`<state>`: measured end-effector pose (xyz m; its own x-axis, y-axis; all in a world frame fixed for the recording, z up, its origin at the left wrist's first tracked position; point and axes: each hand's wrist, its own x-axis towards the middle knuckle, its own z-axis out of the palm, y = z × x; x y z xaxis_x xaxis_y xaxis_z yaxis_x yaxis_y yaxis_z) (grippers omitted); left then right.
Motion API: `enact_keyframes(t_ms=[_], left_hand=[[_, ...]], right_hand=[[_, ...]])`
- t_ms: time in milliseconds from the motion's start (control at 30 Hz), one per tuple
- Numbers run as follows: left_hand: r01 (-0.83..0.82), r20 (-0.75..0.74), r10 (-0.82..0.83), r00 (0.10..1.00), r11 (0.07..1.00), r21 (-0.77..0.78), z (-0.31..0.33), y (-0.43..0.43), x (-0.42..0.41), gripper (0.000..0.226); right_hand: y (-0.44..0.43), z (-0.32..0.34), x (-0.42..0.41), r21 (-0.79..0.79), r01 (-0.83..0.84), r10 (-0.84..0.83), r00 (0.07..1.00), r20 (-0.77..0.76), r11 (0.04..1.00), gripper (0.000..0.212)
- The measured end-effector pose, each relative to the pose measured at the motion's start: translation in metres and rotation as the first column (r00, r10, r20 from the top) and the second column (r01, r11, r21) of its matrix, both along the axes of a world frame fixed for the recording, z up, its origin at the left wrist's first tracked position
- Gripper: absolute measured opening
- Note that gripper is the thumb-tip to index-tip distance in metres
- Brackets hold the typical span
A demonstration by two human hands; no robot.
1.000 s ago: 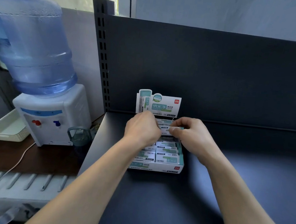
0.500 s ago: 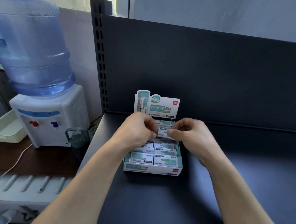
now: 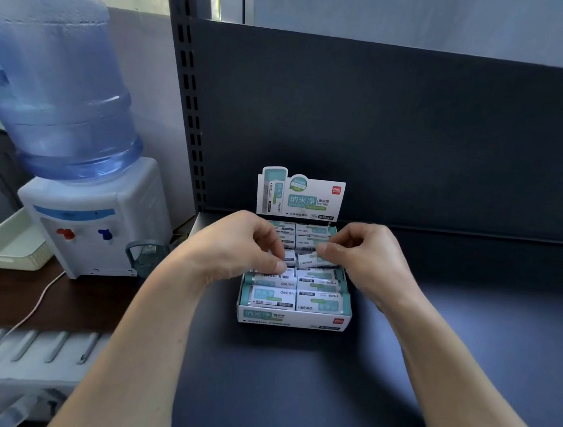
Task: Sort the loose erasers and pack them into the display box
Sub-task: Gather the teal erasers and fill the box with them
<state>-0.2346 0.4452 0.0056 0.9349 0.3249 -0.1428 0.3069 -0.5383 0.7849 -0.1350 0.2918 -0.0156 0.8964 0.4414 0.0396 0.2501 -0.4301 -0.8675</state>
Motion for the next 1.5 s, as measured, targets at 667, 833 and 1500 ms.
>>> enact_keyframes(t_ms=[667,833,1500], left_hand=[[0.010,-0.024,-0.007,1.000,0.995,0.100,-0.002,-0.001,0.000,0.023],[0.070,-0.057,-0.065,0.996,0.993,0.096,0.001,0.000,-0.006,0.012],[-0.031,-0.056,0.041,0.998,0.984,0.173,0.005,-0.010,-0.005,0.012]], right_hand=[[-0.005,0.009,0.001,-0.065,-0.189,0.187,0.982,-0.034,0.980,0.019],[-0.012,0.017,0.000,-0.109,-0.322,0.305,0.941,-0.145,0.940,0.018],[-0.012,0.016,-0.008,-0.233,-0.327,0.336,0.942,-0.001,0.916,0.009]])
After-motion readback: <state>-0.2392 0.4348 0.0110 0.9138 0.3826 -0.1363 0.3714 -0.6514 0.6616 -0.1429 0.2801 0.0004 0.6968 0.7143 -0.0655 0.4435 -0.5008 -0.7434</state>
